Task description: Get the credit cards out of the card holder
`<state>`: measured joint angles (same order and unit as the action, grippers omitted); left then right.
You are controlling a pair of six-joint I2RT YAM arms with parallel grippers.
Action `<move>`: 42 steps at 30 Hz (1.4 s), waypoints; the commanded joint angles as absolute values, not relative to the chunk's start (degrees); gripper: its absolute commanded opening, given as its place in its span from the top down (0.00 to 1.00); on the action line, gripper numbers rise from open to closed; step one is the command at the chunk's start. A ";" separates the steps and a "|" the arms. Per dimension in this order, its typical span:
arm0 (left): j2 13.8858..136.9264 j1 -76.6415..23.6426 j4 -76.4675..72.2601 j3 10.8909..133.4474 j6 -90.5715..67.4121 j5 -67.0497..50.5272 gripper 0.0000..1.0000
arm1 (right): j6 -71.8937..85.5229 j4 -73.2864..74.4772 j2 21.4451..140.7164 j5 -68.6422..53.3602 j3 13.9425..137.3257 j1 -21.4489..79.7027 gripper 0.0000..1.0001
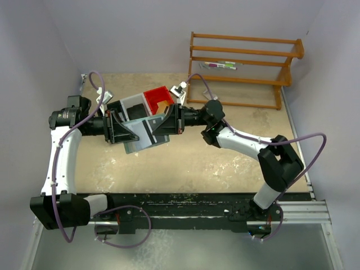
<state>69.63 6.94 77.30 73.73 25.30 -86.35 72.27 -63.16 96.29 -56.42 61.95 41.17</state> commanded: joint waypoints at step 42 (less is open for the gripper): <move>68.25 6.77 64.48 95.31 13.05 -41.44 0.87 | 43.06 -25.04 96.15 -43.29 69.64 28.42 1.00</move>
